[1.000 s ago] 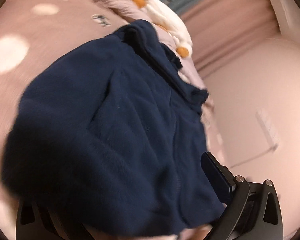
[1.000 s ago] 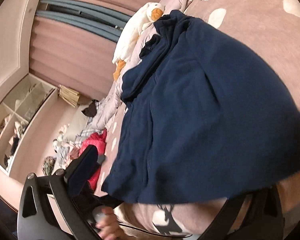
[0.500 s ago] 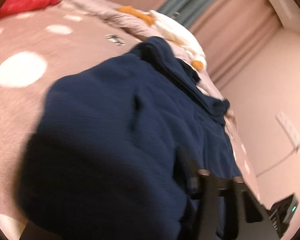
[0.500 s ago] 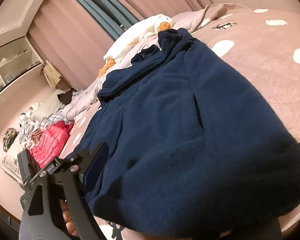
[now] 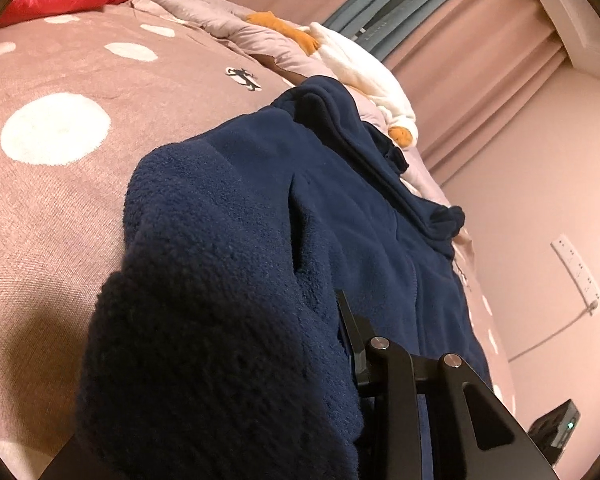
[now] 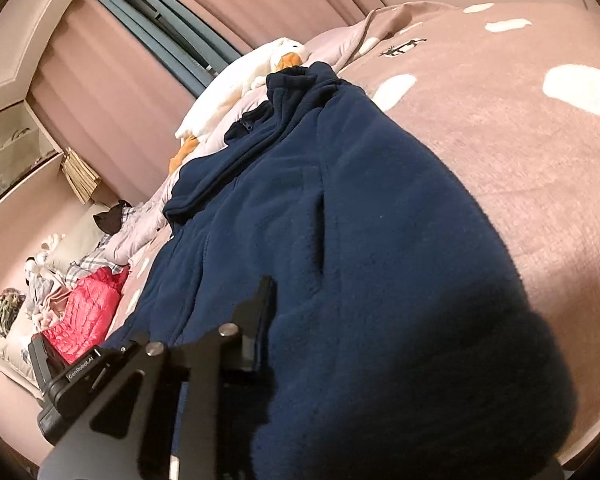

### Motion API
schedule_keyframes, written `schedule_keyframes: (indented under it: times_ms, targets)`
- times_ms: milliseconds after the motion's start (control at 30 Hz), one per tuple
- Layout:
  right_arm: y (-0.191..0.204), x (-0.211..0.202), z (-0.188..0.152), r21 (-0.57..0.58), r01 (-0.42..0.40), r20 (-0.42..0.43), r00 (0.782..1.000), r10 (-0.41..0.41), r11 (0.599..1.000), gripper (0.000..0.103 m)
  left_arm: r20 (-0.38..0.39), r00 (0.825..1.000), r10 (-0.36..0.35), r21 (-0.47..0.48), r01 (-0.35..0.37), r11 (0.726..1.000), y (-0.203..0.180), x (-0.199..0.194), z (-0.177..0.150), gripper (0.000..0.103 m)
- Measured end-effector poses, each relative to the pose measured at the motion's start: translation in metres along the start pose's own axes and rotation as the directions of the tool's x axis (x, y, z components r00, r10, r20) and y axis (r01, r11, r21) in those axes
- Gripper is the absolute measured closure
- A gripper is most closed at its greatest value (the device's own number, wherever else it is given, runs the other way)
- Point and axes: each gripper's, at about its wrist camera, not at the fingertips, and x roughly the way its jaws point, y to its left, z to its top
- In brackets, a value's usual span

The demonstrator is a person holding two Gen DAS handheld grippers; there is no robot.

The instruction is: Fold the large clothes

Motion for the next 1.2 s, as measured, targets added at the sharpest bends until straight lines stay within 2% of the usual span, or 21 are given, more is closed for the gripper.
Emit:
schedule_keyframes:
  times_ms: [133,267,333,400,433,467,567,633,700,767,867,933,1067,1200]
  targets:
    - [0.011,0.003,0.001,-0.083,0.048,0.0,0.999,-0.048,0.995,0.088,0.005,0.998,0.068,0.05,-0.068,0.996,-0.01,0.002,-0.002,0.071]
    - [0.03,0.006,0.01,-0.191,0.111,-0.021,0.993,-0.117,0.975,0.088,0.009,0.988,0.154,0.052,-0.155,0.987,-0.02,0.005,-0.001,0.071]
    - [0.036,-0.002,0.017,-0.206,0.091,-0.009,0.995,-0.095,0.974,0.089,0.015,0.968,0.249,0.093,-0.25,0.964,-0.036,0.009,0.0,0.071]
    - [0.041,-0.013,0.025,-0.221,0.046,0.027,0.999,-0.041,0.974,0.09,0.058,0.941,0.334,0.18,-0.339,0.924,-0.053,0.011,0.0,0.072]
    - [0.043,-0.017,0.029,-0.227,0.035,0.038,0.999,-0.027,0.973,0.09,0.077,0.93,0.361,0.206,-0.369,0.906,-0.059,0.011,0.0,0.074]
    - [0.047,-0.022,0.034,-0.233,0.03,0.048,0.999,-0.019,0.972,0.09,0.08,0.927,0.366,0.211,-0.375,0.903,-0.064,0.011,0.002,0.076]
    - [0.055,-0.034,0.049,-0.241,0.014,0.082,0.997,0.006,0.971,0.09,0.036,0.962,0.272,0.098,-0.274,0.957,-0.058,-0.003,0.015,0.084]
    - [0.055,-0.043,0.058,-0.213,-0.005,0.098,0.995,0.027,0.977,0.09,0.074,0.974,0.213,0.064,-0.218,0.974,-0.057,-0.021,0.021,0.086]
    - [0.05,-0.056,0.061,-0.159,-0.049,0.116,0.991,0.068,0.986,0.09,0.135,0.973,0.188,0.083,-0.2,0.976,-0.062,-0.042,0.022,0.087]
    - [0.046,-0.066,0.061,-0.12,-0.082,0.116,0.989,0.096,0.989,0.09,0.158,0.973,0.166,0.096,-0.183,0.979,-0.07,-0.054,0.025,0.087]
    - [0.057,-0.072,0.06,-0.19,-0.026,0.14,0.989,0.053,0.981,0.09,0.179,0.968,0.173,0.096,-0.193,0.977,-0.079,-0.06,0.028,0.087]
    - [0.059,-0.076,0.062,-0.196,-0.03,0.136,0.989,0.058,0.98,0.09,0.199,0.963,0.184,0.129,-0.212,0.969,-0.086,-0.066,0.028,0.087]
    - [0.053,-0.097,0.067,-0.144,-0.089,0.165,0.98,0.113,0.986,0.09,0.218,0.971,0.103,0.142,-0.135,0.981,-0.094,-0.087,0.024,0.087]
    - [0.053,-0.124,0.066,-0.127,-0.128,0.199,0.968,0.152,0.984,0.09,0.262,0.964,0.049,0.176,-0.098,0.979,-0.109,-0.106,0.029,0.087]
